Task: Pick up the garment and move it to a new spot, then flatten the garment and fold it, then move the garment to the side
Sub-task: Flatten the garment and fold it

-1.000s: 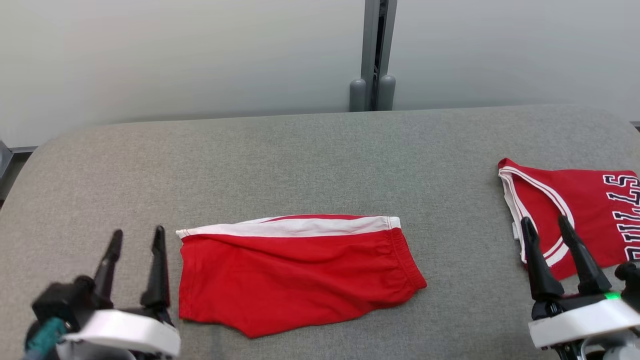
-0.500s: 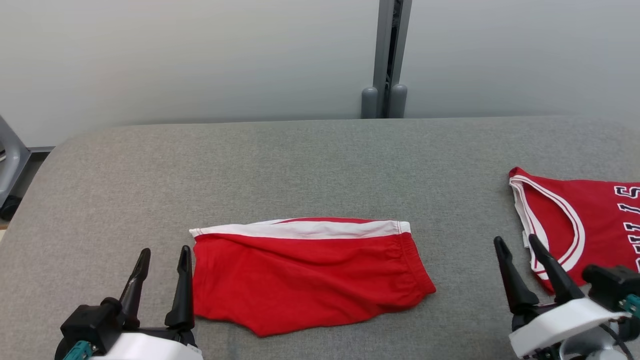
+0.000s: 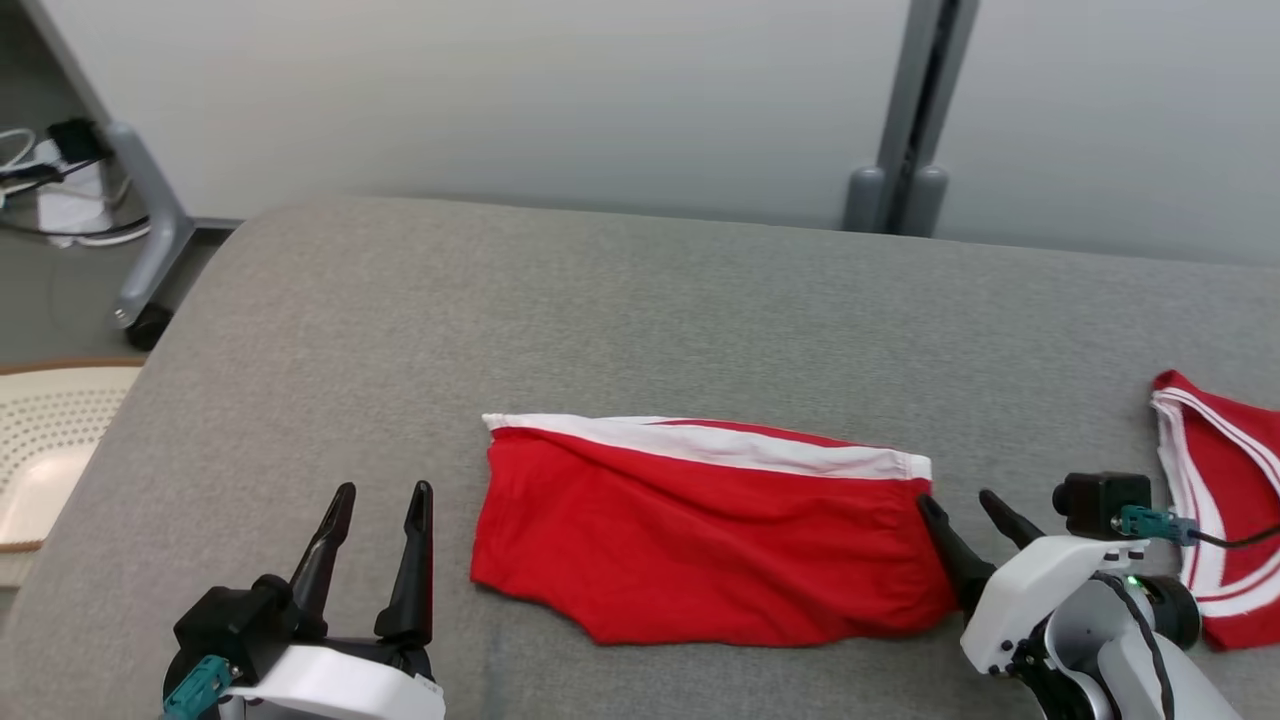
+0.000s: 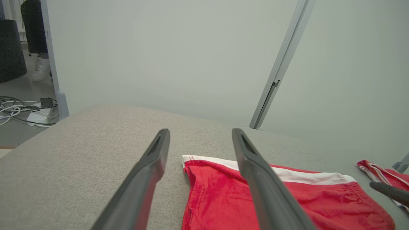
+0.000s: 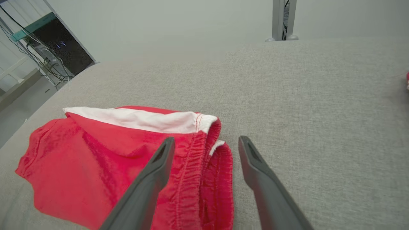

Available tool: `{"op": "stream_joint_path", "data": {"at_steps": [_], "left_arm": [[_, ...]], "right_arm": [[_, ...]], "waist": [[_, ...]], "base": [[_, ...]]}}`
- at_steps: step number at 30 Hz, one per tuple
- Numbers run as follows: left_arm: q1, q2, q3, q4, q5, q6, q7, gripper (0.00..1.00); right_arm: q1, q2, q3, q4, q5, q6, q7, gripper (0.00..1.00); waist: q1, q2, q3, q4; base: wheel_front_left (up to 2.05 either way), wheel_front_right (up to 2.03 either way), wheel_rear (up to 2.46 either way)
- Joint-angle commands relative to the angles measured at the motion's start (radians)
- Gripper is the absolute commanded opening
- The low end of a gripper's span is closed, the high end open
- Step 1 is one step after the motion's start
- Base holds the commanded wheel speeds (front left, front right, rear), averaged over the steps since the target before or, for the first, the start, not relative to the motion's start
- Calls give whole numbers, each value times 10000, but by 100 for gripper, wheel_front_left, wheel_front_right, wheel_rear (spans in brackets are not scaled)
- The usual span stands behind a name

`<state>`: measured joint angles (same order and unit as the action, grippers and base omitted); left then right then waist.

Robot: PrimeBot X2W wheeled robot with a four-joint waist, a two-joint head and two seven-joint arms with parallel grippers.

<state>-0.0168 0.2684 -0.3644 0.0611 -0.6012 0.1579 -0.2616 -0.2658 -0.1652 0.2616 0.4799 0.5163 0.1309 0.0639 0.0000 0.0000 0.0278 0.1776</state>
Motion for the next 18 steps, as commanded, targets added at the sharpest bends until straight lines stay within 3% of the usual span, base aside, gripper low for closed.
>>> {"op": "stream_joint_path", "data": {"at_steps": [1,8,18], "left_arm": [[-183,6,28,61,15,-76,-40,100],[-266,-77,23,297,59,-223,-42,100],[-472,-63,-5,455,22,-404,-29,100]], "right_arm": [[-139,-63,-80,335,-74,-2,36,100],[-397,235,-521,2201,151,-2,-109,100],[-682,628,-872,3546,996,-4,259,100]], "waist": [[0,0,92,287],[0,0,216,683],[0,0,434,868]], "base": [[0,0,0],[0,0,0],[0,0,0]]}}
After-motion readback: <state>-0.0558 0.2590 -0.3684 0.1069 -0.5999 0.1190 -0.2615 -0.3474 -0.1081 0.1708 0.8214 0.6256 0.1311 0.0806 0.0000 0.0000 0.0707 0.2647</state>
